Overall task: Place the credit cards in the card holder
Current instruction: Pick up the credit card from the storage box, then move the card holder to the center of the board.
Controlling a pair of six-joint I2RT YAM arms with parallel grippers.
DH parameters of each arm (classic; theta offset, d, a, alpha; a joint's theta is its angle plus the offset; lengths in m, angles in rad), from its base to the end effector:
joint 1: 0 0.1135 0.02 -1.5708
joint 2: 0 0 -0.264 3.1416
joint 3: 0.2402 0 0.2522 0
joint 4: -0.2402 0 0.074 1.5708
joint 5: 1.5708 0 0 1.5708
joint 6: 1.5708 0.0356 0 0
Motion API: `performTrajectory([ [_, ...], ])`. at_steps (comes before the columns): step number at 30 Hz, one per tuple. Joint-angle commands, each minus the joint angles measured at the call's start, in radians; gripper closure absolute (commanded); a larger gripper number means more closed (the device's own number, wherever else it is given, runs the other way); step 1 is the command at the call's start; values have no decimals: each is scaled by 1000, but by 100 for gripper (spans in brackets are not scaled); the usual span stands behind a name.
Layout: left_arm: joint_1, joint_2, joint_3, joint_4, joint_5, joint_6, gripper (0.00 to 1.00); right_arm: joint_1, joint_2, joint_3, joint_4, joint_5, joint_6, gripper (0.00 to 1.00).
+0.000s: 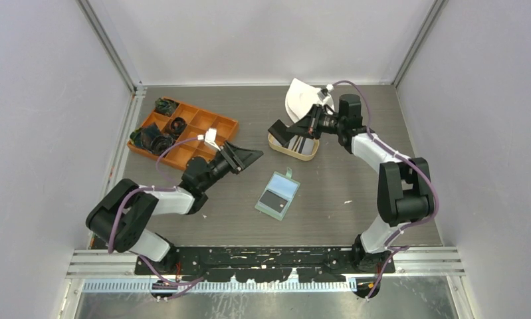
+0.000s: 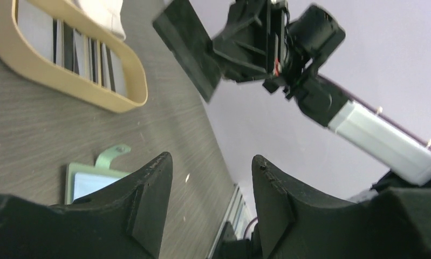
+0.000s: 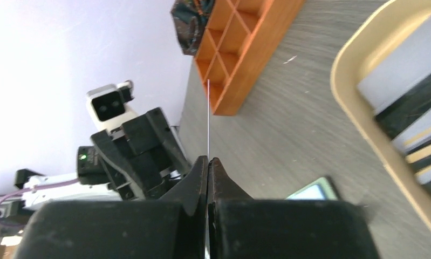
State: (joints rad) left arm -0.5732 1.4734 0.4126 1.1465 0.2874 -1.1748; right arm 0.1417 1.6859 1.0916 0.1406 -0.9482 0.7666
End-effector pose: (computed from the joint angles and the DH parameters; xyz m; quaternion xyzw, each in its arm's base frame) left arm 0.2247 -0.1571 0.2010 -0.0975 0.6704 -0.6213 0.3937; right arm 0.3642 0.0812 0.2468 0.0017 0.7923 0.5548 0.2539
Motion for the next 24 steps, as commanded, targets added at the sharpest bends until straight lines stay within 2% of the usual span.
performTrajectory([
  [1,-20,34,79,156,-120,-37,43,22,-141,-39,196,-55,116,99],
  [9,-41,99,157,161,-194,-84,42,65,-219,-79,252,-59,147,99],
  [20,-69,31,190,107,-206,-57,43,116,-249,-90,246,-61,126,99],
  [21,-69,27,189,104,-207,-56,45,123,-252,-91,247,-64,121,99],
  [24,-68,21,190,108,-208,-61,60,140,-268,-102,246,-65,101,99],
])
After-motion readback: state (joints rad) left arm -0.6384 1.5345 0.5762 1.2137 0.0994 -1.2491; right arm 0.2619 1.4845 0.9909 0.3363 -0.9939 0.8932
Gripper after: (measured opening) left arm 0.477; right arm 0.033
